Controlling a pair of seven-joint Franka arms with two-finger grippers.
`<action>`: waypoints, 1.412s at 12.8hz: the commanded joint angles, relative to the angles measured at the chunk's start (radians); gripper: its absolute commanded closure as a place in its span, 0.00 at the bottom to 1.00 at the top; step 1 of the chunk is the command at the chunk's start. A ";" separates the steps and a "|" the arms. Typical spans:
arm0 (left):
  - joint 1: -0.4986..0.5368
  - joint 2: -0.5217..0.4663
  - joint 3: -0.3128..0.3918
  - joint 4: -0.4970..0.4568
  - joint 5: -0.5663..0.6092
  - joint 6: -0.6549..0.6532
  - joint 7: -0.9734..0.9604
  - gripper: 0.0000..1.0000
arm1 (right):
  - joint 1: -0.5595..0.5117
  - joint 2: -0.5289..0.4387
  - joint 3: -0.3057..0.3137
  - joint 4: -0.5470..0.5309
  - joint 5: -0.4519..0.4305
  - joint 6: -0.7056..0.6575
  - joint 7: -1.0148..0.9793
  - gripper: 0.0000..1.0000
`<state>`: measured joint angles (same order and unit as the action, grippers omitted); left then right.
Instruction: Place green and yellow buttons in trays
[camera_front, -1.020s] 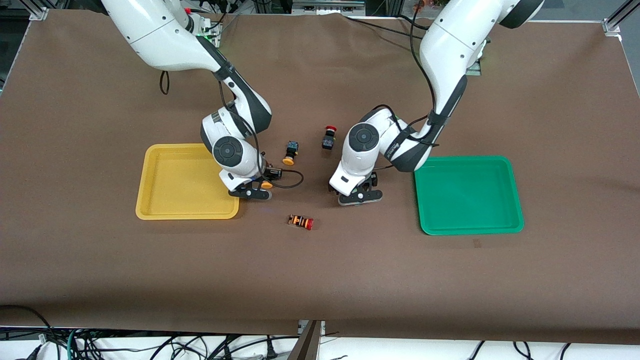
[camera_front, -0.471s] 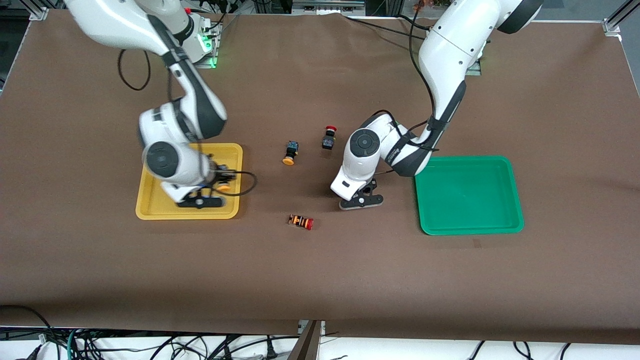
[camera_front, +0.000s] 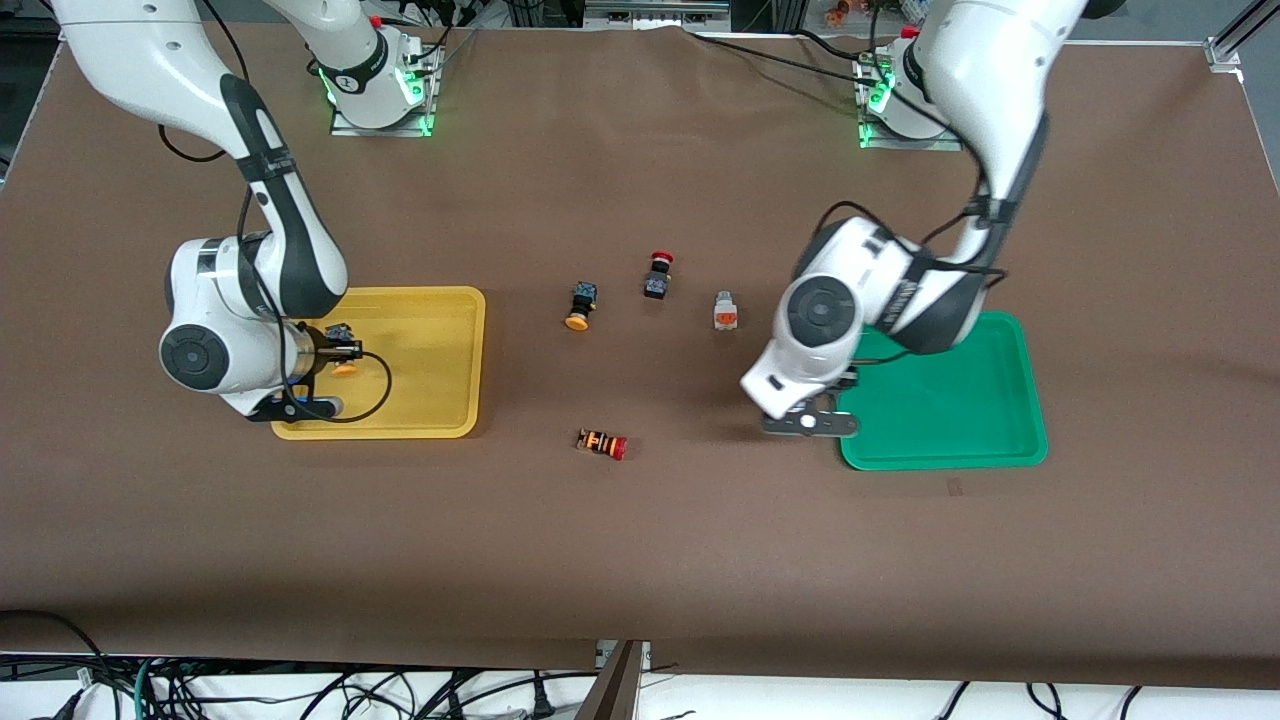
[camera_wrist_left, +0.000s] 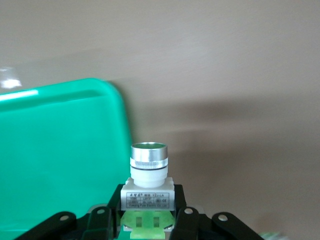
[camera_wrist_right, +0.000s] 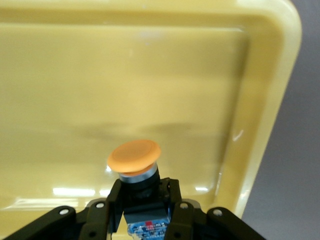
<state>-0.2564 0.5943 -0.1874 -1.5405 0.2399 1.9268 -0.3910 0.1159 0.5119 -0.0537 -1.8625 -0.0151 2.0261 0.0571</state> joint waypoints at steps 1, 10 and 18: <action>0.098 -0.016 -0.011 -0.046 0.022 -0.057 0.225 0.98 | -0.005 -0.009 -0.003 -0.075 0.006 0.089 -0.007 0.86; 0.214 -0.074 -0.053 -0.199 -0.025 0.049 0.285 0.00 | 0.069 -0.010 0.322 0.062 0.010 0.043 0.467 0.00; 0.073 -0.028 -0.239 -0.217 -0.148 0.133 -0.201 0.00 | 0.264 0.132 0.403 0.049 0.000 0.256 0.877 0.15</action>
<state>-0.1499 0.5285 -0.4325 -1.7514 0.1093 2.0158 -0.5246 0.3765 0.6350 0.3507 -1.8081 -0.0061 2.2695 0.9146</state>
